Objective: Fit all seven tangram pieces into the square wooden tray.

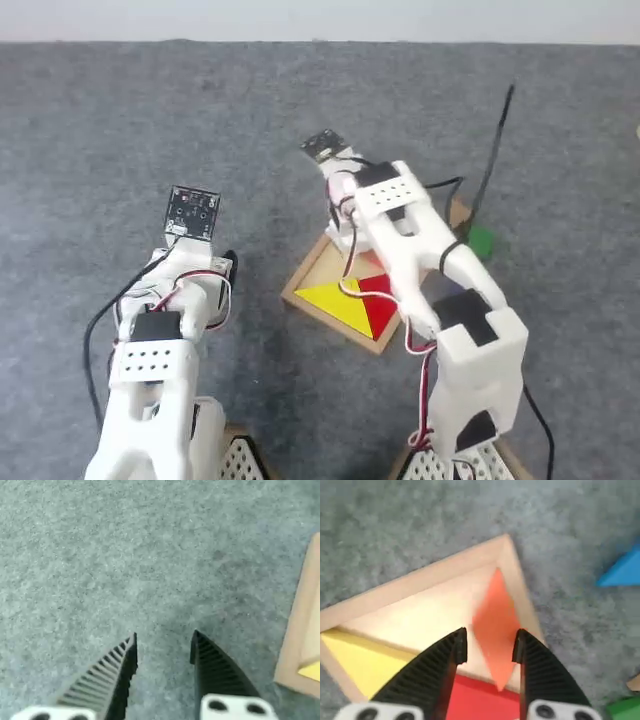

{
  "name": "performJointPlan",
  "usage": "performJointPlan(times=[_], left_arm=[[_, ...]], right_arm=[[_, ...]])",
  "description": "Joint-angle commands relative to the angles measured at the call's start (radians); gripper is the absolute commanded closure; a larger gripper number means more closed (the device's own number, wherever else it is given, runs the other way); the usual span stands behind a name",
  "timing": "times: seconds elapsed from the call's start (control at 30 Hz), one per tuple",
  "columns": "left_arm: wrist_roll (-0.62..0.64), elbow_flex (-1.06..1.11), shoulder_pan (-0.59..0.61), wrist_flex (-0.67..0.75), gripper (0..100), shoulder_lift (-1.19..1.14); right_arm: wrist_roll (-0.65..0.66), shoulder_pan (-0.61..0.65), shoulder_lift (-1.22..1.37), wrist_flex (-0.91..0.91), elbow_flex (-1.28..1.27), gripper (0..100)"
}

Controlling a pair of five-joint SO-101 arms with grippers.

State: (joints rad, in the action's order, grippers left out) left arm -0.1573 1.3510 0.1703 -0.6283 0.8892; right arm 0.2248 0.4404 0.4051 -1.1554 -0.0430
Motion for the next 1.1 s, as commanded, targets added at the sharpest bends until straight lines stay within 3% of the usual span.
performJointPlan(times=[0.0, 0.13, 0.3, 0.57, 1.07], left_arm=[[-0.008, -0.045, 0.003, 0.026, 82, -0.002], [-0.008, -0.045, 0.003, 0.026, 82, -0.002], [-0.008, -0.045, 0.003, 0.026, 82, -0.002], [-0.008, -0.045, 0.003, 0.026, 82, -0.002], [-0.008, -0.041, 0.003, 0.052, 83, -0.008]], right_arm=[[-0.003, -0.074, 0.007, 0.025, 0.006, 83.2], [0.023, -0.081, 0.001, 0.025, 0.002, 83.2], [0.038, 0.002, 0.012, 0.016, -0.029, 82.5], [0.038, 0.085, 0.018, -0.013, -0.044, 63.3], [0.037, 0.166, -0.016, -0.024, -0.077, 63.0]])
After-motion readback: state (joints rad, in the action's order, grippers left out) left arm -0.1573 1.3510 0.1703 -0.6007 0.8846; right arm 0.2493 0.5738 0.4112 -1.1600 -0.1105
